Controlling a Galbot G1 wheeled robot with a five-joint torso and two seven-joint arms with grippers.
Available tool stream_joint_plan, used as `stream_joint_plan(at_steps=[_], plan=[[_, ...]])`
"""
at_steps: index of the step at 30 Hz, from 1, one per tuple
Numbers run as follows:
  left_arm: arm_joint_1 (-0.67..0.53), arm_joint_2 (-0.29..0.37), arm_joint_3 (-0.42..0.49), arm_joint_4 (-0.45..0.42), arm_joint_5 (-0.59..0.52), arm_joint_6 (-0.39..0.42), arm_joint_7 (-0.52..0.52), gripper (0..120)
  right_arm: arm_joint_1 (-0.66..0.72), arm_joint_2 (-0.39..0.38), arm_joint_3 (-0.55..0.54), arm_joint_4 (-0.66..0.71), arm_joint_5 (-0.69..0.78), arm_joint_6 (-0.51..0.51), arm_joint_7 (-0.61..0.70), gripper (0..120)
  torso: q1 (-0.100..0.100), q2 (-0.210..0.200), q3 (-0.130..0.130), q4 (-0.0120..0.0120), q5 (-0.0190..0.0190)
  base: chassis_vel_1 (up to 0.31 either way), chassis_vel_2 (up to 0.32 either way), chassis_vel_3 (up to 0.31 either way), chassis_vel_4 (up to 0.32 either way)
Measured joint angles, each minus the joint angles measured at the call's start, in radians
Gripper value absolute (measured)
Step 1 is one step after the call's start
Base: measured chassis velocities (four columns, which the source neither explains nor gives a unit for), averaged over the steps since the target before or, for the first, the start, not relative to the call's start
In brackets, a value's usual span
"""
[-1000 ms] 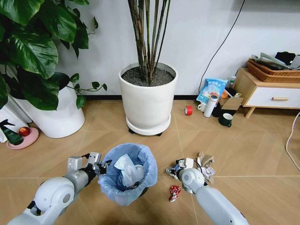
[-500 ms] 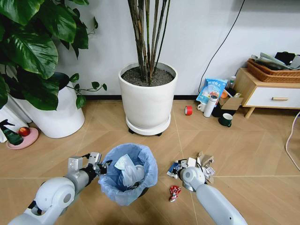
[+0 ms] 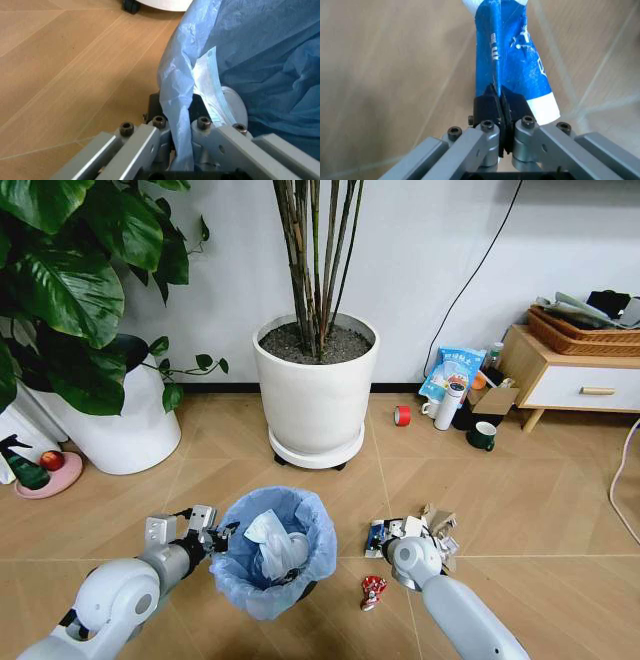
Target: Pick up the trash bin and place the garbage on the floor into it.
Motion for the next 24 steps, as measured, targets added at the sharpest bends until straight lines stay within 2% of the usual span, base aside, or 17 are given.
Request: stream_joint_plan(at_steps=[4, 9, 12, 13, 15, 20, 24], plan=[[-0.007, 0.009, 0.001, 0.002, -0.005, 0.000, 0.001, 0, -0.034, -0.080, 0.043, 0.142, -0.075, 0.031, -0.055, 0, 0.000, 0.000, 0.000, -0.0001, 0.0000, 0.000, 0.000, 0.000, 0.000], [-0.032, 0.019, 0.016, 0.016, -0.012, 0.000, 0.002, 0, -0.044, -0.146, 0.053, 0.243, -0.139, 0.099, -0.107, 0, 0.000, 0.000, 0.000, -0.0001, 0.0000, 0.000, 0.000, 0.000, 0.000], [-0.083, 0.040, 0.039, 0.035, -0.030, 0.002, 0.003, 0, -0.042, -0.212, 0.066, 0.361, -0.186, 0.152, -0.188, 0, 0.000, 0.000, 0.000, -0.0001, -0.0003, 0.000, 0.000, 0.000, 0.000], [-0.083, 0.040, 0.039, 0.035, -0.030, 0.002, 0.003, 0, -0.042, -0.212, 0.066, 0.361, -0.186, 0.152, -0.188, 0, 0.000, 0.000, 0.000, -0.0001, -0.0003, 0.000, 0.000, 0.000, 0.000], [-0.132, 0.060, 0.056, 0.056, -0.039, 0.006, 0.011, 0, -0.018, -0.262, 0.064, 0.465, -0.199, 0.184, -0.274, 0, 0.000, 0.000, 0.000, -0.0004, -0.0004, 0.000, 0.000, 0.000, 0.000], [-0.206, 0.077, 0.097, 0.086, -0.052, 0.017, 0.023, 0, 0.037, -0.304, 0.030, 0.564, -0.199, 0.252, -0.373, 0, 0.000, 0.000, 0.000, 0.0005, -0.0003, 0.000, 0.000, 0.000, 0.000], [-0.272, 0.078, 0.149, 0.111, -0.068, 0.025, 0.032, 0, 0.059, -0.328, 0.021, 0.625, -0.193, 0.256, -0.432, 0, 0.000, 0.000, 0.000, 0.0001, 0.0001, 0.000, 0.000, 0.000, 0.000]])
